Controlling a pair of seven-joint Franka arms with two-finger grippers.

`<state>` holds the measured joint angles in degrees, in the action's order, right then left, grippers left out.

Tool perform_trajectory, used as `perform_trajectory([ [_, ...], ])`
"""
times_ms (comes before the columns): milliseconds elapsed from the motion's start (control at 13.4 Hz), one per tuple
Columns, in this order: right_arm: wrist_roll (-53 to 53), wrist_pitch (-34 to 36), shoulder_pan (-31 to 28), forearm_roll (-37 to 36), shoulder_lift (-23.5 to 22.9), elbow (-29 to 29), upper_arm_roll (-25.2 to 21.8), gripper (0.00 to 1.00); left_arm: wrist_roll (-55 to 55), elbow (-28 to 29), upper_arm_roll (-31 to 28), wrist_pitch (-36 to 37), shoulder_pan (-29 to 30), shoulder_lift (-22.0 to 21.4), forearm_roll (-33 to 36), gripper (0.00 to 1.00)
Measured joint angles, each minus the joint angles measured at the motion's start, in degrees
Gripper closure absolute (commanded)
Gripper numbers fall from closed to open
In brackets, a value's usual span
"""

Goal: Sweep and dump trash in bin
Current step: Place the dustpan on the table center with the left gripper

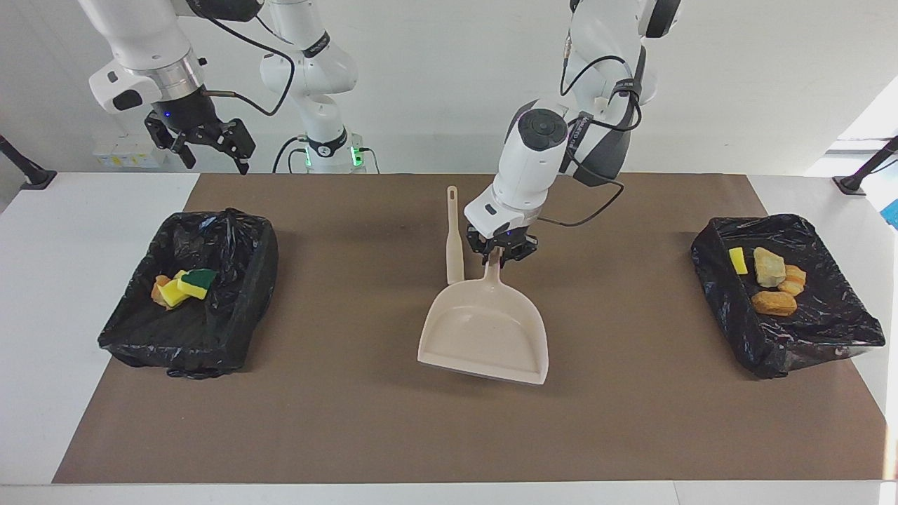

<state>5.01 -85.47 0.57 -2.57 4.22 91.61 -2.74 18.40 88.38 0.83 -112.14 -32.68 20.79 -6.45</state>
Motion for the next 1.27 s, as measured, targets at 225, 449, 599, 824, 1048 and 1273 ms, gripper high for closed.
perform_trajectory([
  [225, 0.0, 0.0, 0.0, 0.0, 0.0, 0.0, 0.0, 0.0, 0.04, -3.45, 0.22, -1.55, -0.23, 4.6, 0.0, 1.0],
  [449, 0.0, 0.0, 0.0, 0.0, 0.0, 0.0, 0.0, 0.0, 0.15, -4.49, 0.35, -5.97, -0.47, 7.2, 0.0, 1.0],
  [599, 0.0, 0.0, 0.0, 0.0, 0.0, 0.0, 0.0, 0.0, 0.64, -4.5, 0.46, -8.62, -1.43, 9.11, 0.0, 1.0],
  [824, 0.0, 0.0, 0.0, 0.0, 0.0, 0.0, 0.0, 0.0, 1.29, -4.51, 0.57, -10.4, -2.13, 10.14, -0.1, 1.0],
  [1048, 0.0, 0.0, 0.0, 0.0, 0.0, 0.0, 0.0, 0.0, 3.49, -4.33, 0.61, -10.53, -2.38, 10.45, -0.22, 1.0],
  [1273, 0.0, 0.0, 0.0, 0.0, 0.0, 0.0, 0.0, 0.0, 6.18, -4.22, 0.49, -10.61, -2.4, 10.78, -0.51, 1.0],
])
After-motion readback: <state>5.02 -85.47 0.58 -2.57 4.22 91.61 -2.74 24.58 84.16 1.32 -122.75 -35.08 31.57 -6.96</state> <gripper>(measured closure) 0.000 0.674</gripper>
